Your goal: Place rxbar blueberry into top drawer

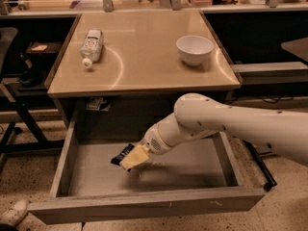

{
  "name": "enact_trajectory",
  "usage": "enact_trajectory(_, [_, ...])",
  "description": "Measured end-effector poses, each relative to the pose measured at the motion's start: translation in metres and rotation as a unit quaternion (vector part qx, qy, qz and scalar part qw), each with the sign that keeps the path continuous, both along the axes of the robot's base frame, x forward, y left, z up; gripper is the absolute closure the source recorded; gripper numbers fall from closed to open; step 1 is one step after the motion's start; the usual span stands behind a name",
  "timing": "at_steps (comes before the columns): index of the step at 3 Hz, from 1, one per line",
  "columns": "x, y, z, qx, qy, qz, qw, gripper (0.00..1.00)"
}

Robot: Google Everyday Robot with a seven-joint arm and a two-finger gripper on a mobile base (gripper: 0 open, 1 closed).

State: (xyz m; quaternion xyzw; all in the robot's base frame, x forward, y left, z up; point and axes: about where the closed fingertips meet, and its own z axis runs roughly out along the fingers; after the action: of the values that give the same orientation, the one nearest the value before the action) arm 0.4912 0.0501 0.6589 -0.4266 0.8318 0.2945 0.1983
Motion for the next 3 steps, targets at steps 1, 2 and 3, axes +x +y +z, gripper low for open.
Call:
enact_trajectory(1, [0.012, 0.003, -0.014, -0.006, -0.002, 0.002, 1.0, 1.0])
enact_trajectory(2, [0.024, 0.007, -0.028, -0.005, 0.003, 0.003, 1.0, 1.0])
enact_trajectory(3, [0.025, 0.007, -0.029, -0.005, 0.004, 0.003, 1.0, 0.83])
